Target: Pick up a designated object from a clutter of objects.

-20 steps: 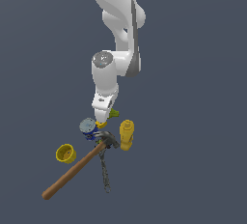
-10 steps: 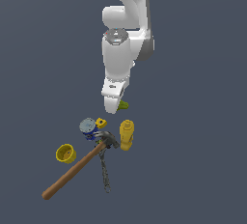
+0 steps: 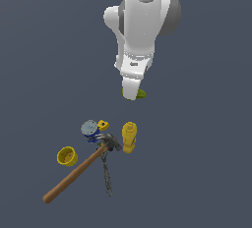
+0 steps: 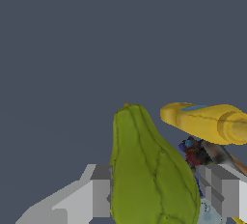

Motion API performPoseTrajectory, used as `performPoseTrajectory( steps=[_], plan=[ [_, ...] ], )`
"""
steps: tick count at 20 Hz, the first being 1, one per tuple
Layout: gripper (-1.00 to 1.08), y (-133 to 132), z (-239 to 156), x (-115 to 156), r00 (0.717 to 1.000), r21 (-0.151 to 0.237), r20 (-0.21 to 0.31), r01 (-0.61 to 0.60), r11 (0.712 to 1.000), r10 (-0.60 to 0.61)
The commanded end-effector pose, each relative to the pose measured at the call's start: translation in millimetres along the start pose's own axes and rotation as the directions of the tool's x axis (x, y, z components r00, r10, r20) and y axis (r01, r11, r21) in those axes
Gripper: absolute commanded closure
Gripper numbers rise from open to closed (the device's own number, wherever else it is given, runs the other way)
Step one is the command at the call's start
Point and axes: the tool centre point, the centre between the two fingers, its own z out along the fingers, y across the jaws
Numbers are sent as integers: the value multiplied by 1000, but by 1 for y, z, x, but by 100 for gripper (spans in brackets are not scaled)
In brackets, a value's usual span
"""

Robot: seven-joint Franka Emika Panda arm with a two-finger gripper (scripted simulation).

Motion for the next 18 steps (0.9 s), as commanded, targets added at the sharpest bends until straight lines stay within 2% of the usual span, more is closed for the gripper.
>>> performPoseTrajectory(
  steps=[1,11,18],
  plan=[
    [108,-3,-24,14,1000,1,0,-1,1000,1],
    [108,-14,-115,71,1000,9,0,-2,1000,2],
    [108,-16,-159,100,1000,12,-1,-3,1000,3]
  ],
)
